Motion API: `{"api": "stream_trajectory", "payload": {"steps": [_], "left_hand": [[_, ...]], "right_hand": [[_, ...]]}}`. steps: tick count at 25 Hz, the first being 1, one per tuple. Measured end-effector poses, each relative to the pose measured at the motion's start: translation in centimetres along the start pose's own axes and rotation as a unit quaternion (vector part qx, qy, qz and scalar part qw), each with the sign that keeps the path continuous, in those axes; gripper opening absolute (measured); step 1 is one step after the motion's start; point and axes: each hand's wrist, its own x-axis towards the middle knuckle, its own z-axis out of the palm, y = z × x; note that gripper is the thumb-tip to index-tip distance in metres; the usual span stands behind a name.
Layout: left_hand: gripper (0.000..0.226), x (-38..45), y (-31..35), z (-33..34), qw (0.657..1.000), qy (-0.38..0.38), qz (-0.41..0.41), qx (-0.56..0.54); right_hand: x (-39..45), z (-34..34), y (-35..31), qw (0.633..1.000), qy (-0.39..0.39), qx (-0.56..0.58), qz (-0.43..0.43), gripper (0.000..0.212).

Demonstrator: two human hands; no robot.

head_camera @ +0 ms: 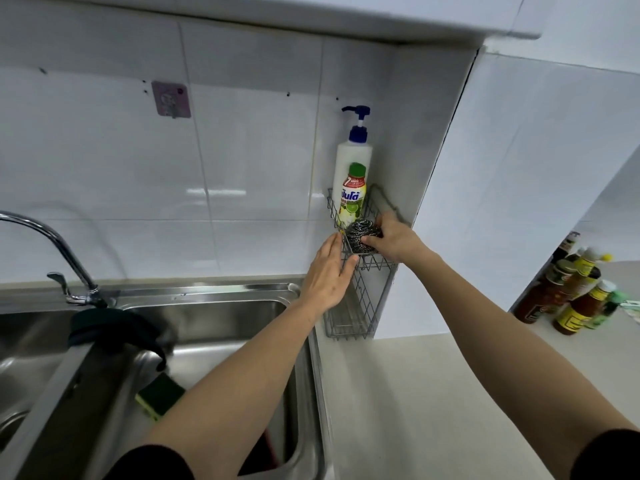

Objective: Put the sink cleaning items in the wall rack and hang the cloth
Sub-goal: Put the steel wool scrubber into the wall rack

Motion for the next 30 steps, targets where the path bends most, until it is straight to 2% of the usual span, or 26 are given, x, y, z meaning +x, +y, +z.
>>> {"api": "stream_trajectory", "payload": {"steps": [3,7,11,15,25,30], "left_hand": [[0.065,0.2,0.2,0.1,1.000,0.003,0.010,0.005],[0.064,0.4,0.4,0.3,1.000,0.003,0.009,0.011],[0.064,0.6,0.3,0.4,1.000,0.007,0.007,0.016],[0.064,0.7,0.3,0.5,1.000,0.006,0.004,0.021],[0.064,0.7,0.3,0.3,0.999,0.001,0.006,0.033],[0.064,0.7,0.1,-0.1,0.999,0.000,0.016,0.041]], "right_hand": [[0.0,0.0,-0.3,0.999,-0.006,-0.036,0.008,0.055],[-0.3,-0.6,-0.6,0.997,0.000,-0.081,0.019,0.045],[-0.3,-0.6,-0.2,0.998,0.016,-0.068,-0.003,0.055],[-0.4,0.1,0.3,0.997,0.053,-0.025,-0.047,0.050],[-0.1,0.2,0.1,0.997,0.048,-0.044,-0.037,0.057],[-0.4,0.1,-0.1,0.996,0.055,-0.060,-0.032,0.052]]}}
